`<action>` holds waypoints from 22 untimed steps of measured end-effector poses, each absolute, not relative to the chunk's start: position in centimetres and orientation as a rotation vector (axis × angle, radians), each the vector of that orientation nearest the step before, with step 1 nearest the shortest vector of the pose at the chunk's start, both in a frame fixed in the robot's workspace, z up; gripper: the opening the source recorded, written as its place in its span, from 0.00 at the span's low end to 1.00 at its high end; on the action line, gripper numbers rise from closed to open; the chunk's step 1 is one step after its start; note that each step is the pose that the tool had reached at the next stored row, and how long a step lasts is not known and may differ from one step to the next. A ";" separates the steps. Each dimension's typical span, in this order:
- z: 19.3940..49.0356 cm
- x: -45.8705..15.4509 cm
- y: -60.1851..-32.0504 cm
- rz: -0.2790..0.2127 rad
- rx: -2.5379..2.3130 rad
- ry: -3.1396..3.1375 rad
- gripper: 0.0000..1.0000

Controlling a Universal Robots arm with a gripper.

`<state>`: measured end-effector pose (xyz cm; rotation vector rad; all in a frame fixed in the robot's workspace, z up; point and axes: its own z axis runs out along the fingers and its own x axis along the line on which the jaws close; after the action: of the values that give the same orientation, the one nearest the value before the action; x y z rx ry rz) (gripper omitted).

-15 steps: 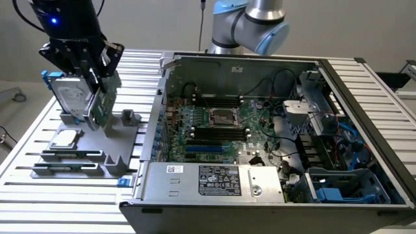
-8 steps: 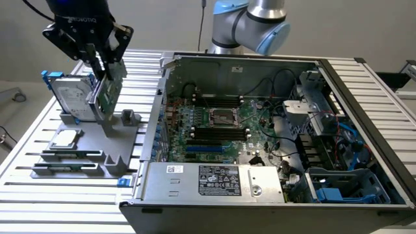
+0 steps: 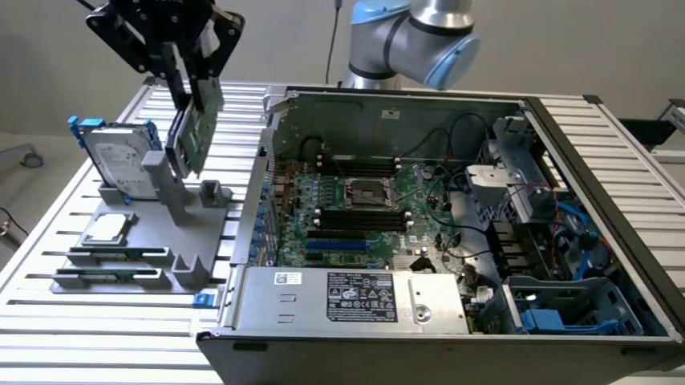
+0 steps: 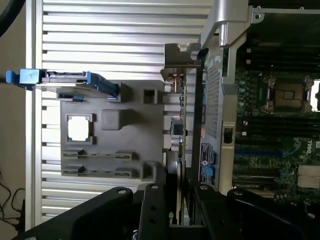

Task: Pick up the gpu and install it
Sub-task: 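Pick up the gpu and move the gpu toward the slot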

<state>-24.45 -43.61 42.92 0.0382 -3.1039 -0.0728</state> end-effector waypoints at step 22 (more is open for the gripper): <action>42.6 -14.4 -44.1 -0.073 0.038 -3.100 0.26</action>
<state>-14.45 -44.07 42.61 0.0379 -3.0997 -0.0729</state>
